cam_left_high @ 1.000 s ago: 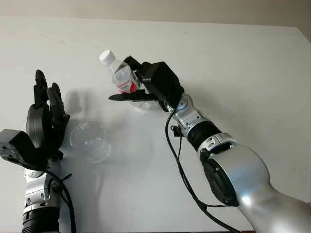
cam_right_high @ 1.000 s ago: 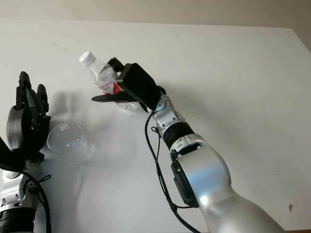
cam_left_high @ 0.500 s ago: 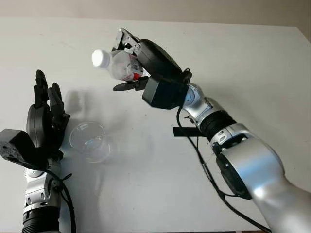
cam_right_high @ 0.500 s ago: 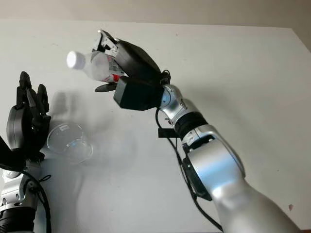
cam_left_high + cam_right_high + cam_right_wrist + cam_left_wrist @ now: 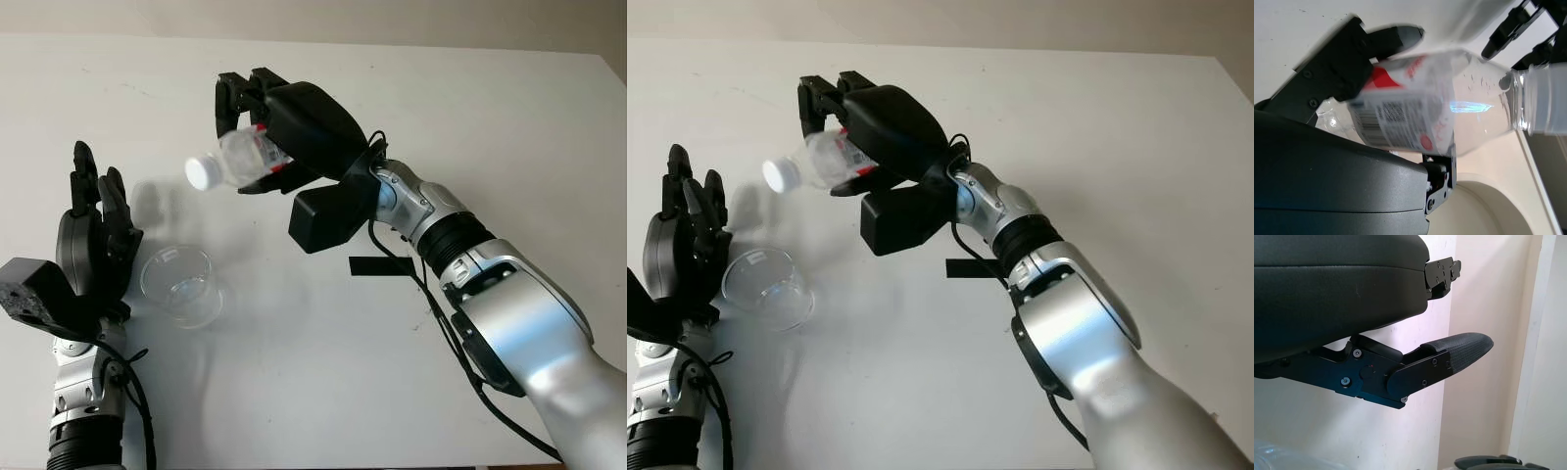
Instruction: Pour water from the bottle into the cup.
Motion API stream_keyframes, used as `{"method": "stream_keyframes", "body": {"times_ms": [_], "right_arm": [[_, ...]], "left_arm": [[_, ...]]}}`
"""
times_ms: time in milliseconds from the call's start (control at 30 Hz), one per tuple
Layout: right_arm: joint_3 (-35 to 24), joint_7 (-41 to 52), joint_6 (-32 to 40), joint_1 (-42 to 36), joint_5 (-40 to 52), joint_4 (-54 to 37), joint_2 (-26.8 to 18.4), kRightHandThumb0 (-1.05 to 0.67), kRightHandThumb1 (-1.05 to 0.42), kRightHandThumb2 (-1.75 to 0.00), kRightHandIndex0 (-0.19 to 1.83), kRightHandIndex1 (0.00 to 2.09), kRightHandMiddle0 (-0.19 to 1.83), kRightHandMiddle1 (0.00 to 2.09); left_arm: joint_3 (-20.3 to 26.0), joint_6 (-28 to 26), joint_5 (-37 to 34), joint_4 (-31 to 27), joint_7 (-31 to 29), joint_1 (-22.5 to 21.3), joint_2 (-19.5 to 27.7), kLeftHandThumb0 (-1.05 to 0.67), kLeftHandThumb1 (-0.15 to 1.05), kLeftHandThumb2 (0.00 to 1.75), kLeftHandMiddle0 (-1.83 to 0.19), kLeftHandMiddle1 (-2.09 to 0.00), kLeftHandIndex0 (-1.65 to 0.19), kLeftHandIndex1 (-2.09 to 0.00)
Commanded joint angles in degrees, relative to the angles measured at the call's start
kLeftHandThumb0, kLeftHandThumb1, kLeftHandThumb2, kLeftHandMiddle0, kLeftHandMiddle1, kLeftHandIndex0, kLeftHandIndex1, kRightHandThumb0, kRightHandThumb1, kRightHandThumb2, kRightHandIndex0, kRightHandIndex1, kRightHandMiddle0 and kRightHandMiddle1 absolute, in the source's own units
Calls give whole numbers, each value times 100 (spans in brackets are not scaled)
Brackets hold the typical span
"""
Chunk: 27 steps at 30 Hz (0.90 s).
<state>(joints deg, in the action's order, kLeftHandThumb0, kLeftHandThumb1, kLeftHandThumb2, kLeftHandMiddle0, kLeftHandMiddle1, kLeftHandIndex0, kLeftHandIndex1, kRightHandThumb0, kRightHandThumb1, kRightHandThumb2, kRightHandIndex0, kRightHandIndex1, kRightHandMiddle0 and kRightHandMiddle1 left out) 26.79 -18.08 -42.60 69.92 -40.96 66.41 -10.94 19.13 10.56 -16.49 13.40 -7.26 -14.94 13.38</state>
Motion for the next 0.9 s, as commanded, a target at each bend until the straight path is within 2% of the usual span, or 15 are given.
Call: {"method": "stream_keyframes", "body": {"times_ms": [0, 167, 333, 467, 700, 733, 800, 867], "right_arm": [[95, -235, -145, 204, -130, -146, -88, -10, -65, -88, 114, 209, 83, 209], [412, -839, -169, 261, -616, -290, -150, -14, -61, -95, 120, 209, 86, 209], [514, -1017, -237, 293, -679, -380, -61, -16, -62, -99, 122, 209, 83, 209], [616, -1280, -215, 323, -805, -493, 11, -19, -67, -93, 103, 209, 78, 209], [699, -1458, -240, 412, -842, -499, 168, -20, -73, -92, 103, 209, 81, 209], [709, -1470, -220, 426, -853, -503, 192, -20, -75, -91, 98, 209, 80, 209], [734, -1511, -219, 458, -883, -503, 230, -21, -80, -84, 89, 209, 63, 209], [815, -1644, -172, 513, -1014, -520, 238, -22, -83, -75, 79, 208, 50, 187]], "left_arm": [[-16, -7, 41, -37, 6, 44, -32, -72, 105, 74, 10, -5, 17, -5], [-24, 5, 102, -2, 40, 46, -11, -72, 105, 72, 9, -6, 16, -6], [-7, -1, 74, 17, 25, 24, -27, -73, 105, 70, 9, -5, 16, -6], [-18, 21, 83, 50, -3, -1, -18, -73, 105, 71, 10, -5, 17, -5], [-26, 25, 101, 86, 18, -26, -33, -73, 105, 71, 10, -5, 17, -5], [-28, 26, 101, 97, 9, -30, -29, -73, 105, 71, 10, -5, 17, -5], [-30, 33, 108, 121, 9, -39, -26, -73, 105, 71, 10, -5, 17, -5], [-25, 56, 103, 152, 6, -54, -34, -73, 105, 72, 10, -5, 17, -5]]}}
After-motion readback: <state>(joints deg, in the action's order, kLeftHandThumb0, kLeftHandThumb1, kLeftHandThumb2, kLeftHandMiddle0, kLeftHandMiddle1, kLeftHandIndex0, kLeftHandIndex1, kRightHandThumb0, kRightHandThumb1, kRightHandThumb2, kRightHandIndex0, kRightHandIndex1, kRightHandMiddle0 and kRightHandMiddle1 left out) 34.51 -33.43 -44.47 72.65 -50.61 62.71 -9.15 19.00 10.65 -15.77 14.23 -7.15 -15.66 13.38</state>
